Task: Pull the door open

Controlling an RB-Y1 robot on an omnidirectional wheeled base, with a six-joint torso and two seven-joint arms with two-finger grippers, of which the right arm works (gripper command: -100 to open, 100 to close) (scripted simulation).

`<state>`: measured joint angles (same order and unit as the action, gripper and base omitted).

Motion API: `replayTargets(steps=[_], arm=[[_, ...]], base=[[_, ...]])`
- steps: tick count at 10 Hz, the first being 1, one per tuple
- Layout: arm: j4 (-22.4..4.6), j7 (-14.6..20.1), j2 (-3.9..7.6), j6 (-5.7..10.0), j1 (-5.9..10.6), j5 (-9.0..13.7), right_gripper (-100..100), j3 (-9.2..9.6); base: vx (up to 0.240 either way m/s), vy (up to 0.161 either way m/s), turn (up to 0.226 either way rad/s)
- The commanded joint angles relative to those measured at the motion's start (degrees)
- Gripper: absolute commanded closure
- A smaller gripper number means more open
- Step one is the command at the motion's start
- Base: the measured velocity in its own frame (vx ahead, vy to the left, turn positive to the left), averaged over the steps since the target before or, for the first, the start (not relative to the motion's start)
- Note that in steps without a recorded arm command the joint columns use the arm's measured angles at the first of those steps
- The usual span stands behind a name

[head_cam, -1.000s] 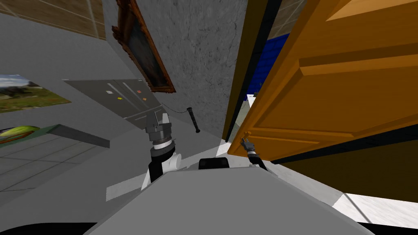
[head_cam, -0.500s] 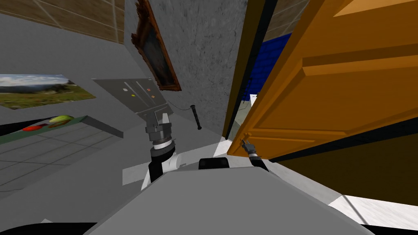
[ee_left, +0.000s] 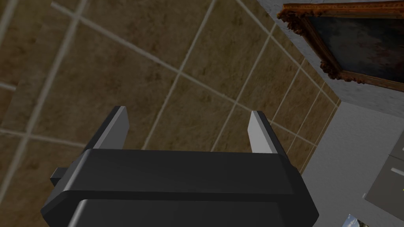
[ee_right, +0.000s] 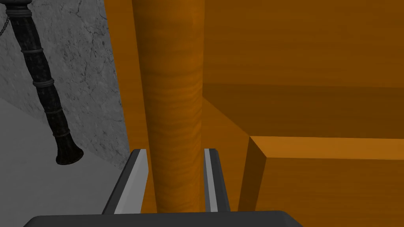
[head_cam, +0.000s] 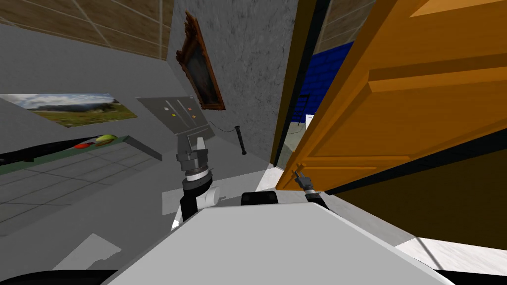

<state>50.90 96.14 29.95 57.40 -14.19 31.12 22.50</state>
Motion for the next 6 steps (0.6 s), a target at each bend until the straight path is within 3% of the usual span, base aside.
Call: replayTargets(steps=[1,6], arm=[[-1.0,0.9,0.28,1.38,0.04,-0.4,100,0.71],[-2.5,3.9,2.59,5.68,-1.26,-1.9,100,3.05]], base=[[-0.215,-0.054,0.12],[-0.22,-0.057,0.137]])
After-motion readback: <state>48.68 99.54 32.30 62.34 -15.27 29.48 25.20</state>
